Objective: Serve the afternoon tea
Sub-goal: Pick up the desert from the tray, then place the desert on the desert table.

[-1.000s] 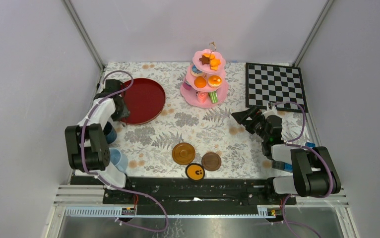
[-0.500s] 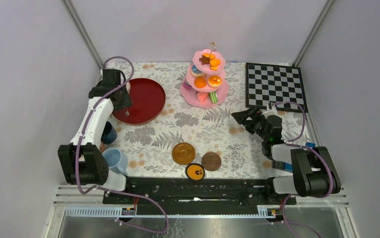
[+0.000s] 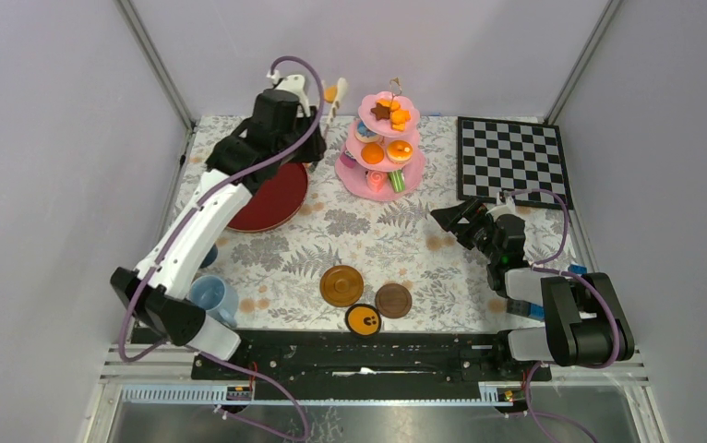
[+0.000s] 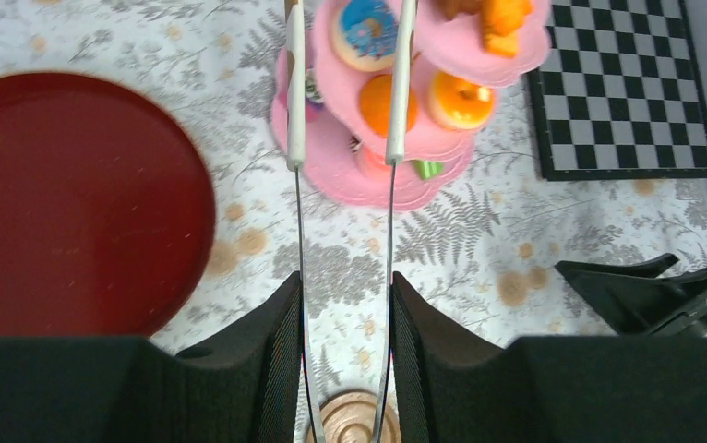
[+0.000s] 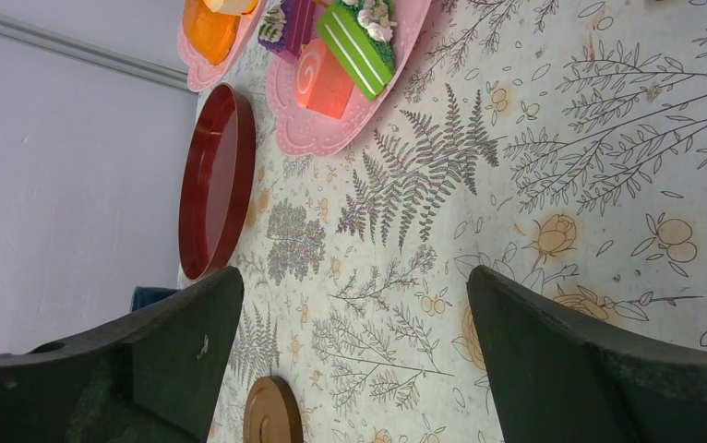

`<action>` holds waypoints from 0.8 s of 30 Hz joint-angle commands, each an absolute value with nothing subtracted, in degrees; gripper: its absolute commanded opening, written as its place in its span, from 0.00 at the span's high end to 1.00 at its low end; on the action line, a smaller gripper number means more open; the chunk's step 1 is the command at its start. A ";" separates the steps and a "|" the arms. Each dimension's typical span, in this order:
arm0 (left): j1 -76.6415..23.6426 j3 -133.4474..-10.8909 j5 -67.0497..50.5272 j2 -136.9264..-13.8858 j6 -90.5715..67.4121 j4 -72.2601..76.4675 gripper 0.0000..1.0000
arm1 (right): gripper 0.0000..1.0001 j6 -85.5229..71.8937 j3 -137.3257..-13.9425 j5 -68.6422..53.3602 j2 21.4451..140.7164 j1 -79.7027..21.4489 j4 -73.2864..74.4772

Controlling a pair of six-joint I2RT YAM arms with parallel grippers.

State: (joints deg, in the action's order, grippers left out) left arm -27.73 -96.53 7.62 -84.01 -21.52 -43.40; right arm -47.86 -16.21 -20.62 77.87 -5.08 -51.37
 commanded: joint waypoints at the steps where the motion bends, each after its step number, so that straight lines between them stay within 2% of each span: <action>1: -32.46 -103.31 10.30 -89.90 -22.50 -40.01 0.79 | 0.02 -47.81 -16.26 -20.87 77.32 -4.83 -53.88; 7: -35.82 -107.44 10.57 -95.21 -23.30 -39.95 0.79 | 0.02 -47.86 -16.11 -20.83 77.18 -4.86 -53.88; 24: -38.06 -105.56 10.02 -98.64 -24.78 -38.15 0.76 | 0.02 -47.81 -16.14 -20.78 77.13 -4.83 -53.88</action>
